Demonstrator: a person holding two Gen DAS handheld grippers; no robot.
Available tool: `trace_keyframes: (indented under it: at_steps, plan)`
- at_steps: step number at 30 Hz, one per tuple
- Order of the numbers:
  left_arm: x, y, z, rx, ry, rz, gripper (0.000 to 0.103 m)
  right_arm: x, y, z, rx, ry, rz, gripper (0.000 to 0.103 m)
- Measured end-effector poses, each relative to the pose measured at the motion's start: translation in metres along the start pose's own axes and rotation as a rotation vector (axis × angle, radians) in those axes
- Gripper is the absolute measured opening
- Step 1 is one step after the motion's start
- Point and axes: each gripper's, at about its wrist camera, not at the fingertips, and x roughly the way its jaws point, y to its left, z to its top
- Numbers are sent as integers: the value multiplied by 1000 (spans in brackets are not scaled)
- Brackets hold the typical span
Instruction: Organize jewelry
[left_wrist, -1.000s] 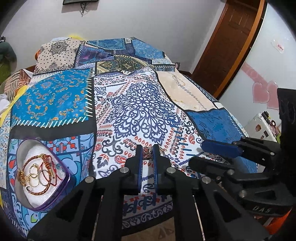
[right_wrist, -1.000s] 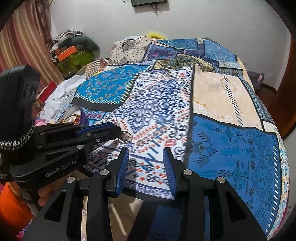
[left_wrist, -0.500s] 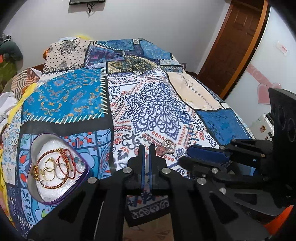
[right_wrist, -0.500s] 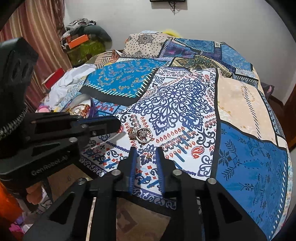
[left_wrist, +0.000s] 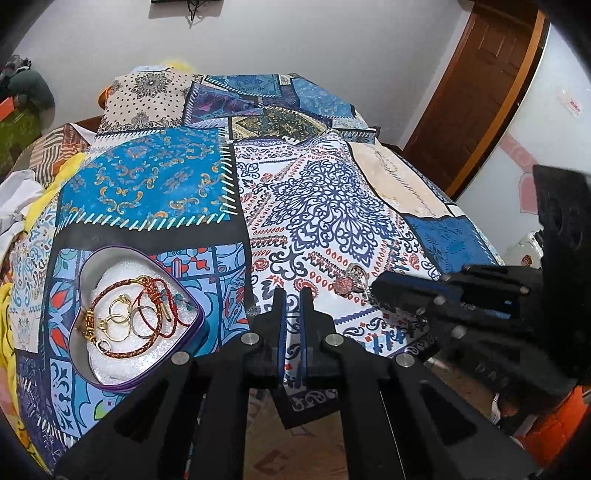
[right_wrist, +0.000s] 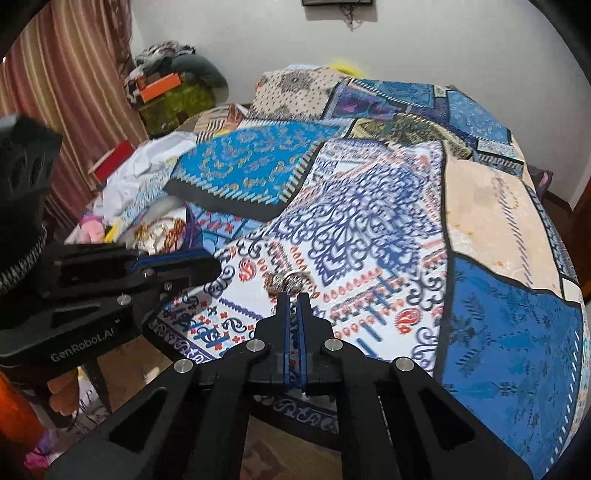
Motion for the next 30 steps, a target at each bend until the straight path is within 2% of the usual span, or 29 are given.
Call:
trace_keyframes:
  at_steps: [3,9,13,17,24,28,30]
  plan:
    - [-2,-2,0,4,-5,-1,8,-11,-3,4,11,-31,-10,3]
    - [-1,-7,0,12,1,-14,8,-35,-13,12,25,-94,-55,3]
    - [2,-13,0,18,13,-30,16,-47,-18,16,35,-126,-63,3]
    - [8,-21,3,32,21,-43,18,-55,-23,17,41,-146,-78,3]
    - [26,-30,11,42,41,-46,18,-60,-32,14,55,-152,-85,3]
    - [32,-31,11,40,40,-40,18,-55,-33,9,45,-127,-82,3]
    - [33,-31,11,37,37,-42,18,-47,-34,6,47,-75,-61,5]
